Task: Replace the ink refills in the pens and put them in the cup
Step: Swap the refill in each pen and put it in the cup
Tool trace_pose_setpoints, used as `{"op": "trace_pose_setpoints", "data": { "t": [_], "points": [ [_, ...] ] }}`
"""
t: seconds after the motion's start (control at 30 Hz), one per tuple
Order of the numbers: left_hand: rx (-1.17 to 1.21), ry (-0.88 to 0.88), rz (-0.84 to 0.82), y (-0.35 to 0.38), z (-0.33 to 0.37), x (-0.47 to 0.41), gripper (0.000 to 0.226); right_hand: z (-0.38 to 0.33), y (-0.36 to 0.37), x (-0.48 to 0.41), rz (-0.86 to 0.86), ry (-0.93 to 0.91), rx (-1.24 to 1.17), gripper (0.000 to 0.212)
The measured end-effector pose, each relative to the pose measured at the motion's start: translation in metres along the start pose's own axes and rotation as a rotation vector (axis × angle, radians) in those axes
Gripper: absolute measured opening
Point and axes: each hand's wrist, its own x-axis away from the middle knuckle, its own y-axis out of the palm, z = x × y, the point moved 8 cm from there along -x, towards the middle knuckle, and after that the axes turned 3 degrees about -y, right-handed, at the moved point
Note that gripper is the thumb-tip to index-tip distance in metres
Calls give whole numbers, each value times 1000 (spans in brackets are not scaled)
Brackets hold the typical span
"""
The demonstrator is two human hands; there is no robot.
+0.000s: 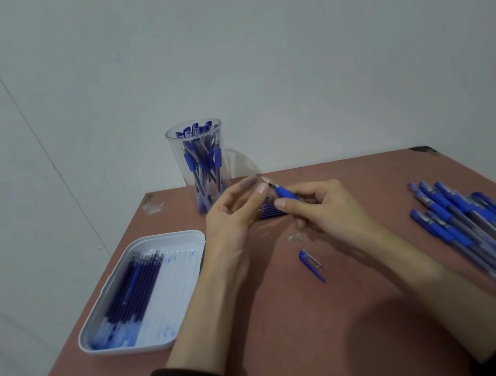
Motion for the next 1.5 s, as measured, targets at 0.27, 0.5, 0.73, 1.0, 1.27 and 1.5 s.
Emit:
{"op": "trace_pose_setpoints", "data": {
  "t": [0.27, 0.5, 0.73, 1.0, 1.27, 1.5],
  "points": [
    [13, -92, -95, 15, -11, 6, 24, 0, 7, 3, -30, -6, 30, 11],
    [-27, -55, -18, 4, -7, 2, 27, -3, -2, 1, 35, -3, 3, 13],
    [-66, -29, -35, 8, -4, 4, 30, -2, -3, 1, 47, -9, 57, 13],
    [-52, -63, -62, 8, -7, 6, 12, 2, 2, 4, -24, 101, -46, 12],
    [-71, -61, -122, 13, -5, 7, 14, 10, 13, 8, -198, 301, -272, 16],
    [-392, -108, -181, 14, -25, 3, 31, 25, -18, 1, 76, 300, -120, 16]
  ]
}}
